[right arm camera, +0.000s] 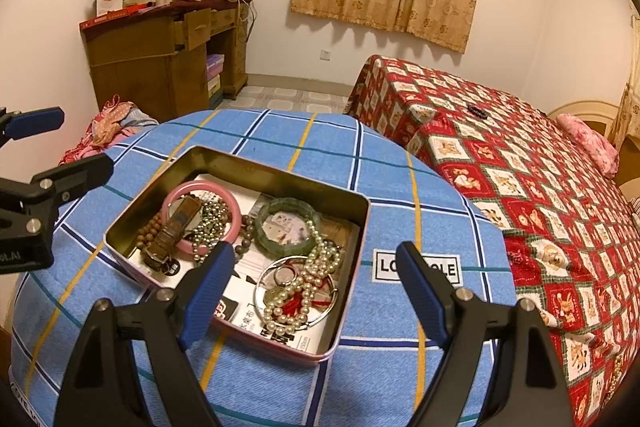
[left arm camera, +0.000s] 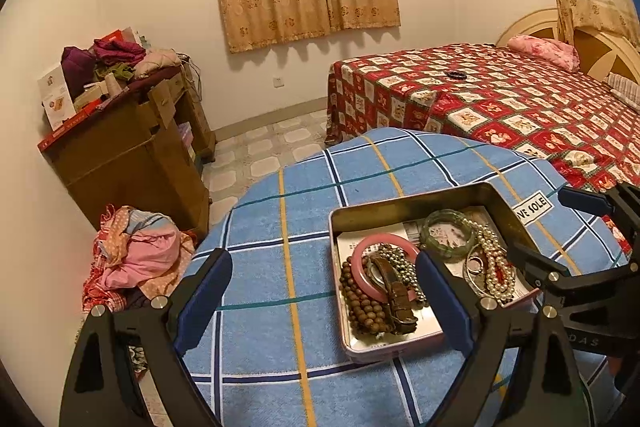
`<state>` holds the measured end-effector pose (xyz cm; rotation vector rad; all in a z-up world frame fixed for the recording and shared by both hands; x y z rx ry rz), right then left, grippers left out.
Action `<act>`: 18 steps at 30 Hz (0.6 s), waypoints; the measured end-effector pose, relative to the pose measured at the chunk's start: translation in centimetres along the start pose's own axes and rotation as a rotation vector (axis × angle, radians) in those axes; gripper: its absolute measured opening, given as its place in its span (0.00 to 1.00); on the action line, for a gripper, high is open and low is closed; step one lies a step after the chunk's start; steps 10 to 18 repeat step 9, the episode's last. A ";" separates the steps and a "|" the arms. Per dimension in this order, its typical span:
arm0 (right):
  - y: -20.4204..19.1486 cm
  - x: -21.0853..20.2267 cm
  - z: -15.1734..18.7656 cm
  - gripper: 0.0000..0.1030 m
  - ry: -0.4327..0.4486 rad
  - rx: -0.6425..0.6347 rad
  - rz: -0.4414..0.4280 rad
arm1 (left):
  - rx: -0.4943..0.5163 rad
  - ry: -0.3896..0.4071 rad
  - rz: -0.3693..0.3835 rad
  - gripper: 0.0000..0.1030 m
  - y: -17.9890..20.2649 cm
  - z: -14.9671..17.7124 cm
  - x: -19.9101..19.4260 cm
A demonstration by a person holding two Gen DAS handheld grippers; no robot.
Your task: Organize jewelry
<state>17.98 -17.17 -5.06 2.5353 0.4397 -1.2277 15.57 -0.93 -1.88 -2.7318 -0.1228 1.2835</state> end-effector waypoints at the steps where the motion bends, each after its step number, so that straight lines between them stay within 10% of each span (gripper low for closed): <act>1: -0.1 0.0 0.0 0.82 0.000 0.001 0.000 | -0.001 0.004 0.002 0.90 0.0 0.1 -0.1; 18: 0.1 0.2 0.2 0.82 -0.004 0.010 -0.001 | 0.010 0.012 0.035 0.90 0.2 0.3 -0.4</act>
Point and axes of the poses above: each gripper's, at about its wrist camera, not at the fingertips, and x roughly the way its jaws point, y to its right, z to its underside, the point moved 2 cm from there along x, roughly the way its jaws point, and after that the axes turned 13 degrees about -y, right-handed, at the moved point
